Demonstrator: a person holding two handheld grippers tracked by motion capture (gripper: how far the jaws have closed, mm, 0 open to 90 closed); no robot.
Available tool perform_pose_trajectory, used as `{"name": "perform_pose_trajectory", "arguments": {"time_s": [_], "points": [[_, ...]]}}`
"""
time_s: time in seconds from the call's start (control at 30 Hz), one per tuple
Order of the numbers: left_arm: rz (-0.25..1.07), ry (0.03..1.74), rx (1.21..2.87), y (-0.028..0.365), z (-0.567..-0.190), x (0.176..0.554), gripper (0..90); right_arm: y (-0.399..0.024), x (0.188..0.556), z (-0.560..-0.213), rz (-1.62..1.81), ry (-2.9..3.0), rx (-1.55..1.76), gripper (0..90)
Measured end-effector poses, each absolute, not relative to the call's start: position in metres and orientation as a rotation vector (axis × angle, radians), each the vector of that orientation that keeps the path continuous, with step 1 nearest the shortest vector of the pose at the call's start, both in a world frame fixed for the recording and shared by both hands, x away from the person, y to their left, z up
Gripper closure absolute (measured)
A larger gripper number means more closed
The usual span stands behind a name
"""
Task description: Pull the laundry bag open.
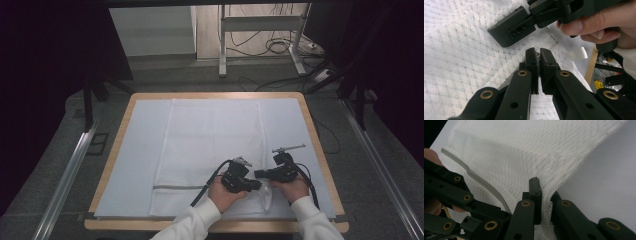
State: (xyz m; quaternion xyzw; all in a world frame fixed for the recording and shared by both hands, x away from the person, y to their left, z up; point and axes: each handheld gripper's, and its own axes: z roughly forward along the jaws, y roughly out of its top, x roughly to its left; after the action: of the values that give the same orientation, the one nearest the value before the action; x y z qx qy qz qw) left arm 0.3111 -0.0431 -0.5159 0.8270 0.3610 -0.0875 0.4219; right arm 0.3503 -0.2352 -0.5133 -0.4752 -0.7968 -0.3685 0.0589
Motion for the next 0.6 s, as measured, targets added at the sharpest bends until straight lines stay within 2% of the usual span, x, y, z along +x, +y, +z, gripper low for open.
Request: {"name": "perform_pose_trajectory", "arguments": {"time_s": [0.6], "points": [[-0.263, 0.935, 2.051, -0.0364, -0.5247, 0.3162, 87.2, -0.238, 0.3514, -0.5119, -1.114, -2.419, -1.405, 87.7]]}}
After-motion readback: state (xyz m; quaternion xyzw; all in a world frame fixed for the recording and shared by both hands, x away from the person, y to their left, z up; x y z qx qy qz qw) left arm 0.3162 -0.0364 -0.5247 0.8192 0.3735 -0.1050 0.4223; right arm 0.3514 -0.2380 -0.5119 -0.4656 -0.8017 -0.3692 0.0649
